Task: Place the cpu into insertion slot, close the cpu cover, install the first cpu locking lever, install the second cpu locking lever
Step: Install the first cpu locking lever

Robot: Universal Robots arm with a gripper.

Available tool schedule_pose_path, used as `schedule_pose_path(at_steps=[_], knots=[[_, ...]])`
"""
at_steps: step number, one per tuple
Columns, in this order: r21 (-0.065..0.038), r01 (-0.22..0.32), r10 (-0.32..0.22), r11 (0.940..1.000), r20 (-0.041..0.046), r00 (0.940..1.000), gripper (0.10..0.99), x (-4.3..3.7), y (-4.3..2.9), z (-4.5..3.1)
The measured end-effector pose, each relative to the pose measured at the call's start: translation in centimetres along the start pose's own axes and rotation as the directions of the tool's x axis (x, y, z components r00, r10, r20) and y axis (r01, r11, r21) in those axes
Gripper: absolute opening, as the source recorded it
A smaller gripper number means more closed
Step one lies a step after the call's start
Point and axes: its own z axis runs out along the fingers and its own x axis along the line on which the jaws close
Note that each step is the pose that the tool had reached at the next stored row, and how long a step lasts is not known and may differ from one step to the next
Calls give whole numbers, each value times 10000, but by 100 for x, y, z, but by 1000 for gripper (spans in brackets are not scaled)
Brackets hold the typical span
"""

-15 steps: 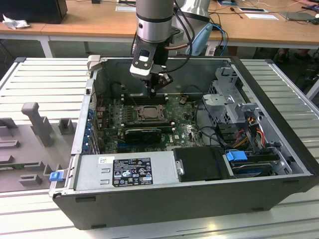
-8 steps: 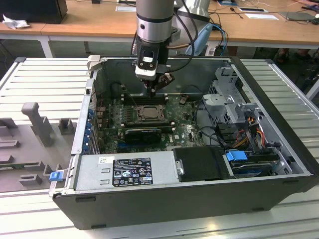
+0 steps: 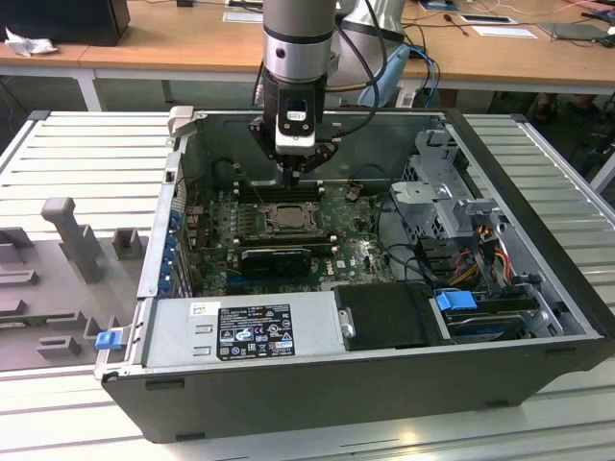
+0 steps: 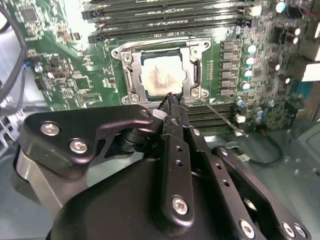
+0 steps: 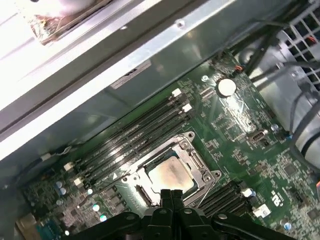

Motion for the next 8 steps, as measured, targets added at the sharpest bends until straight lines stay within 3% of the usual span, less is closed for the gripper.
schedule_pose_path(at_steps=[4,6,8], knots=[[16,922,-922,9957,-36,9957,106,0,0,0],[25,1635,-1635,9865,-64,9865,106,0,0,1],[29,2007,-2007,9796,-78,9796,106,0,0,2]])
